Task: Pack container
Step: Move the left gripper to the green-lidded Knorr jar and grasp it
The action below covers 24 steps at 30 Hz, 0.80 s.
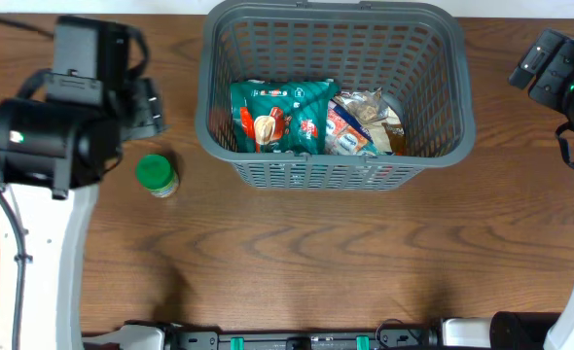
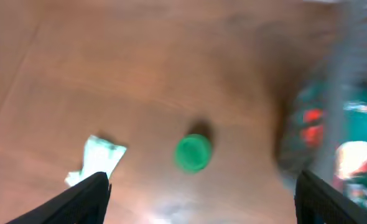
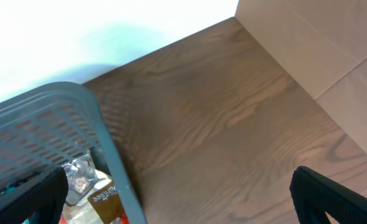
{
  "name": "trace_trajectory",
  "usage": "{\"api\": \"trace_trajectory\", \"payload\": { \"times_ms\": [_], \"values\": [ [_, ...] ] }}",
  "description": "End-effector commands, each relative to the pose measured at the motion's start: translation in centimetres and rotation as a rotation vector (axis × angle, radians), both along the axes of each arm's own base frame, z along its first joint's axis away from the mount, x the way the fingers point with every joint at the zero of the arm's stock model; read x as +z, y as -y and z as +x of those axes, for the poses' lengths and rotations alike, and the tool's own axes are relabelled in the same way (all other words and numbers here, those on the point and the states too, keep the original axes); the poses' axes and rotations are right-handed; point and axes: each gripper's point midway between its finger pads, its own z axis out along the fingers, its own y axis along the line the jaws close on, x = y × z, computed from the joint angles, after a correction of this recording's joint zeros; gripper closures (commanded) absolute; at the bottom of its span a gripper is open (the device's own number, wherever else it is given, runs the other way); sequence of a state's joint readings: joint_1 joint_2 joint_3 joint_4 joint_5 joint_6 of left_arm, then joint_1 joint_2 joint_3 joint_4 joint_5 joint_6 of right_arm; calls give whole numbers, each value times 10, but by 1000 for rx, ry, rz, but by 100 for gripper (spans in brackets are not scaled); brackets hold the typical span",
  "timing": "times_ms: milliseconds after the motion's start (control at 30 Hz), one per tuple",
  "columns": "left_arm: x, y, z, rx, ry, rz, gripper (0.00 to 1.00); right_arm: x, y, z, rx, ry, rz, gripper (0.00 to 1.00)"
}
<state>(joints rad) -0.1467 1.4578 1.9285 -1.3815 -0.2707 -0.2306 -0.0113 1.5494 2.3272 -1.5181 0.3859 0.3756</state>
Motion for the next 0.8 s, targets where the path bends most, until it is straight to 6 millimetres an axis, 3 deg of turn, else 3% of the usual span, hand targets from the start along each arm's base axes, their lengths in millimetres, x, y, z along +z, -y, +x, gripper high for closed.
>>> {"api": "trace_trajectory", "payload": {
  "times_ms": [0, 133, 400, 767],
  "values": [
    [-12, -22, -5, 98, -59, -29, 23, 0, 5, -1, -26, 4, 0, 1],
    [-36, -29, -8, 130, -170, -101, 23, 1, 5, -1, -26, 4, 0, 1],
    [-88, -15, 4, 167, -362, -239, 22, 1, 5, -1, -26, 4, 0, 1],
    [-153, -15, 14, 226, -521, -244, 21, 1, 5, -1, -26, 4, 0, 1]
  ]
}}
